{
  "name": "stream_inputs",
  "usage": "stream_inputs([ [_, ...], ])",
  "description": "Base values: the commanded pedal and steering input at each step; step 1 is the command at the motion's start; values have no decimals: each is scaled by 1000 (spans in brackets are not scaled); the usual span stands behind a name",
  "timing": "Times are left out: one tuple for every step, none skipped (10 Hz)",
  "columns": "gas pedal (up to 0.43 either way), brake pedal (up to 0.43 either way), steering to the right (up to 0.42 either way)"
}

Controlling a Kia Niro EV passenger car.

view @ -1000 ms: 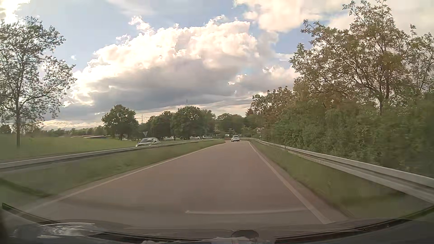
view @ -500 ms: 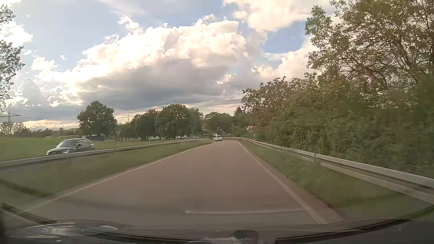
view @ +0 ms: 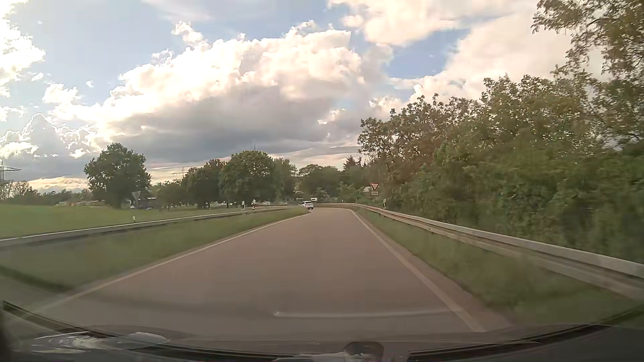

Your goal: Follow the waypoints while adhering to traffic rules and regulations

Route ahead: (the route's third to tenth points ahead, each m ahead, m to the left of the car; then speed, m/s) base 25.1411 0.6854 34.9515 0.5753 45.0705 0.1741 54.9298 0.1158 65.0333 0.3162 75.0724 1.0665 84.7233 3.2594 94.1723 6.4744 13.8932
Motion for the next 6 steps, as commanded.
stream_inputs([
  [118, 0, 6],
  [118, 0, 4],
  [118, 0, 3],
  [118, 0, 3],
  [118, 0, 3],
  [118, 0, 3],
])
